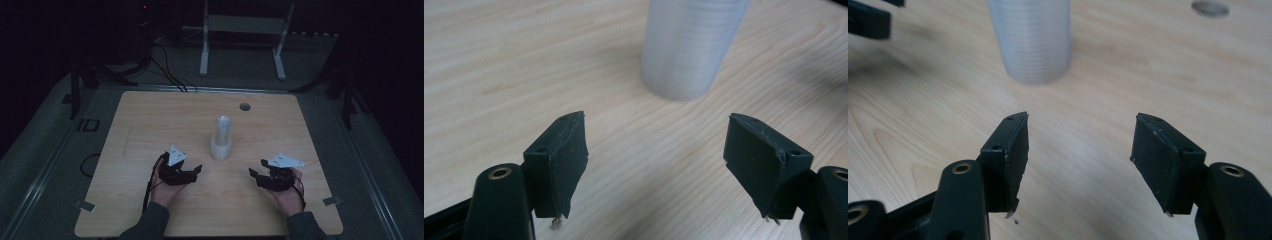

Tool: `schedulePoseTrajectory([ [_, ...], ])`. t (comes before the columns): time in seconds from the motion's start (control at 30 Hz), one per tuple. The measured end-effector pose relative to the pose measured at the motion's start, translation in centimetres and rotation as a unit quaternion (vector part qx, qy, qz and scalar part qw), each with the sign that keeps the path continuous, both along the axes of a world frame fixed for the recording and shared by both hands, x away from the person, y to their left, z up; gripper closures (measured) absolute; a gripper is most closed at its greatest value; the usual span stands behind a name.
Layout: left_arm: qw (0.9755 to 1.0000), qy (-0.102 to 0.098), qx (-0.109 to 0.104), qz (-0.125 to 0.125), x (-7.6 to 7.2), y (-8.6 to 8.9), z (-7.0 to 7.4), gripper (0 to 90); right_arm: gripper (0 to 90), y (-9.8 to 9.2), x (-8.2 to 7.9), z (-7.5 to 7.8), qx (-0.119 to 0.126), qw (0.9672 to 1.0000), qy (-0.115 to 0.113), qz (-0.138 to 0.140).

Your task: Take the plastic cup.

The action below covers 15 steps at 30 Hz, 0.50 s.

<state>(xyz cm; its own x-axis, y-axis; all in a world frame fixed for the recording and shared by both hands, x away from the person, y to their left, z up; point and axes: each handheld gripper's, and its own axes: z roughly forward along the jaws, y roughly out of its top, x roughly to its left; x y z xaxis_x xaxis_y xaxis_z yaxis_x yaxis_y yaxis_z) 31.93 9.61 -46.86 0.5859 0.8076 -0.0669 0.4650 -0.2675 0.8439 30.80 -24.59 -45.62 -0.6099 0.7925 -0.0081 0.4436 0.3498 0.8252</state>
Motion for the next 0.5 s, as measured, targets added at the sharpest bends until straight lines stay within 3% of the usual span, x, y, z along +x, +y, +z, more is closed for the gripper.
schedulePoseTrajectory([
  [0.23,0.9997,-0.019,-0.01,-0.011,0.8,-0.4,1.6,23.6,38.5,0.9,0.9,2.5,0.015,0.9995,-0.022,0.015],
  [0.5,0.9989,-0.033,-0.016,-0.029,2.2,-1.7,3.2,21.5,38.3,2.3,1.8,4.8,0.011,0.9984,-0.043,0.034],
])
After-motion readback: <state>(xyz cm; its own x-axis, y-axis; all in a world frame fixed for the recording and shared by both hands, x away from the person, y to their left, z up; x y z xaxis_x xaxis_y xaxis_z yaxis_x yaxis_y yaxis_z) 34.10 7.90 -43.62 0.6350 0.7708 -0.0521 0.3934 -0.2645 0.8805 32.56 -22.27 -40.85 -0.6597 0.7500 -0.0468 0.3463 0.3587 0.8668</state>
